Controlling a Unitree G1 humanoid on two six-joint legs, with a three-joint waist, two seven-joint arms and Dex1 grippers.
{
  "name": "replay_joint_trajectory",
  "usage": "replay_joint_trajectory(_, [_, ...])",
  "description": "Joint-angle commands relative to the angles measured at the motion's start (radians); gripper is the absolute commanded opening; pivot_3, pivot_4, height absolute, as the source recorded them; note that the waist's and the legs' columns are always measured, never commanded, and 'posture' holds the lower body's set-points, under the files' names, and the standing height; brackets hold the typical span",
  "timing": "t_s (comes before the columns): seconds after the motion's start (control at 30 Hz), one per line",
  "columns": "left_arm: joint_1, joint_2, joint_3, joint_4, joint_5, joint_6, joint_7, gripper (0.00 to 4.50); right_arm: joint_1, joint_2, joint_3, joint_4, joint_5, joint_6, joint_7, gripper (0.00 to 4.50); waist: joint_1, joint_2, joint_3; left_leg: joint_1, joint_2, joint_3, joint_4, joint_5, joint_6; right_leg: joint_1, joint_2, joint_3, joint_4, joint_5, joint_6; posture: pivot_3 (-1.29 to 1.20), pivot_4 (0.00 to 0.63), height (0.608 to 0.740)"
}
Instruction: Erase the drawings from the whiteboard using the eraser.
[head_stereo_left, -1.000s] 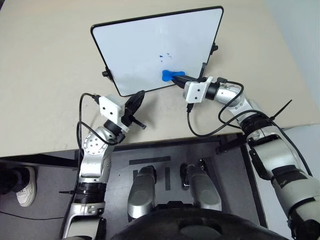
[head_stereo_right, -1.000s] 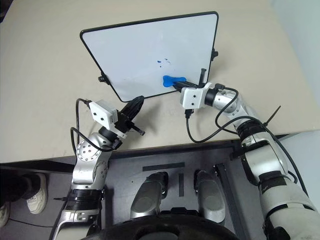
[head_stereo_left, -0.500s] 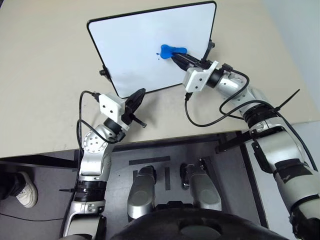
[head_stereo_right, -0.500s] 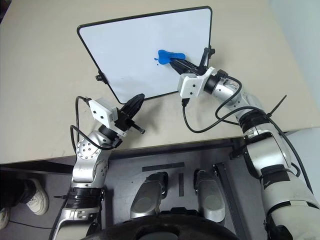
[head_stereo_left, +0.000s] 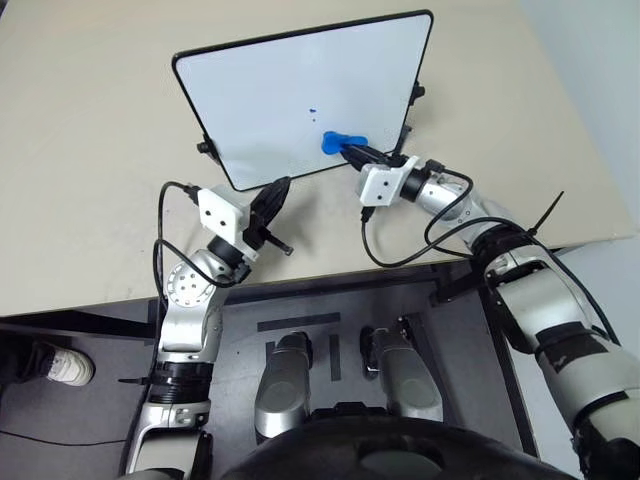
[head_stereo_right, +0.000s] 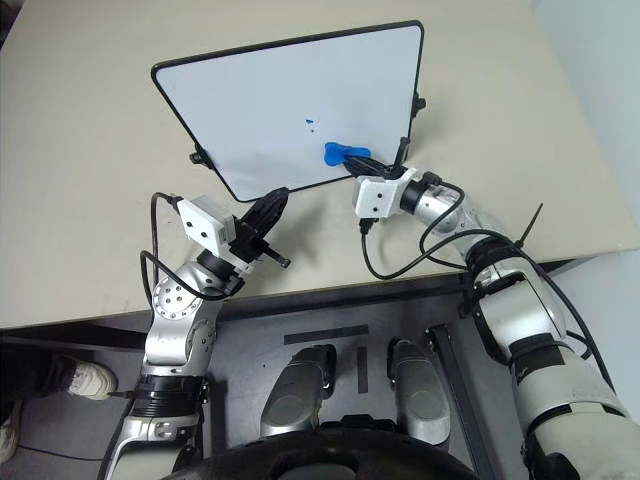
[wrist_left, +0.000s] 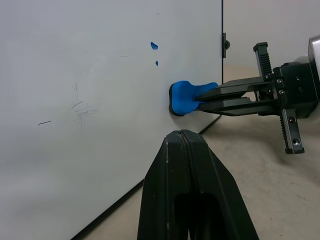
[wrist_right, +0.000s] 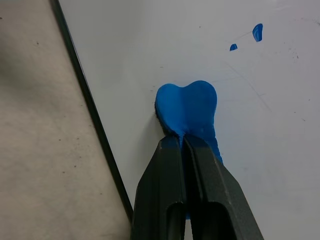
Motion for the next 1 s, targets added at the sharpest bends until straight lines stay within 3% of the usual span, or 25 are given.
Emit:
replay_joint_trajectory(0.03, [-0.015, 0.003, 0.003, -0.038, 0.006, -0.01, 0.004, 0.0, -0.061, 0.0, -0.024, -0.051, 0.017, -0.025, -0.043, 0.04, -0.002, 0.0, 0.0, 0.0, 0.0, 0.0, 0.0, 0.0, 0.0, 0.0, 0.0, 0.0, 0.0, 0.0, 0.0, 0.0, 0.15, 0.74])
replay_joint_trajectory(0.47, [-0.033, -0.02, -0.019, -0.018, 0.009, -0.015, 0.002, 0.0, -0.123, 0.01, -0.045, -0.207, 0.063, -0.061, -0.002, 0.04, -0.005, 0.001, 0.0, -0.004, 0.001, 0.0, -0.001, 0.002, 0.005, -0.005, 0.0, -0.001, -0.007, 0.0, 0.001, 0.0, 0.15, 0.74])
replay_joint_trajectory(1.0, [-0.01, -0.012, -0.015, -0.043, 0.005, -0.005, -0.004, 0.0, 0.017, 0.0, 0.004, -0.131, 0.02, -0.014, 0.018, 0.04, -0.002, 0.001, 0.0, -0.004, 0.001, 0.0, 0.0, -0.004, 0.003, -0.006, 0.0, -0.002, -0.006, 0.002, 0.0, 0.0, 0.15, 0.74])
